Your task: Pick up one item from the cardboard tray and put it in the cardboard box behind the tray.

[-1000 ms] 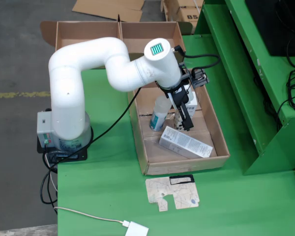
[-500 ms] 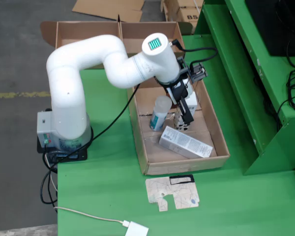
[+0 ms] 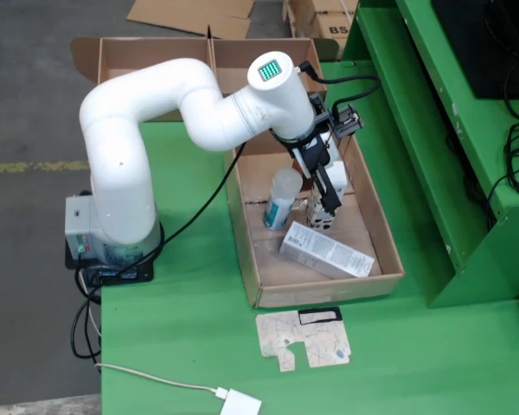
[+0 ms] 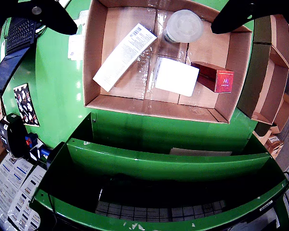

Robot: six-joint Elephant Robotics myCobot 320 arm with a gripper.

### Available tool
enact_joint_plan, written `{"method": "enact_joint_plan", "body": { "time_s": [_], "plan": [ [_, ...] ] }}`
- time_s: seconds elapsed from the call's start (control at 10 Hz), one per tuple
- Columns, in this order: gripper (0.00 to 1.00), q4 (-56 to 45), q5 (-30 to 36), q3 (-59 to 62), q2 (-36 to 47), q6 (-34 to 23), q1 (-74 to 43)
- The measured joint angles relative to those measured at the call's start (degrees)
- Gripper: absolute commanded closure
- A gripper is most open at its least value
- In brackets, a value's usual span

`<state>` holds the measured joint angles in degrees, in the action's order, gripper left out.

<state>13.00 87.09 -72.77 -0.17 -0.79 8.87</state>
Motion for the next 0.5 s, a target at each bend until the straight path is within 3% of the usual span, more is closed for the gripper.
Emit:
{"method": "enact_joint_plan", "body": {
  "time_s": [0.5],
  "plan": [
    [0.0,-1.84,-3.69,-0.97,2.8,4.92,6.59]
  ]
}}
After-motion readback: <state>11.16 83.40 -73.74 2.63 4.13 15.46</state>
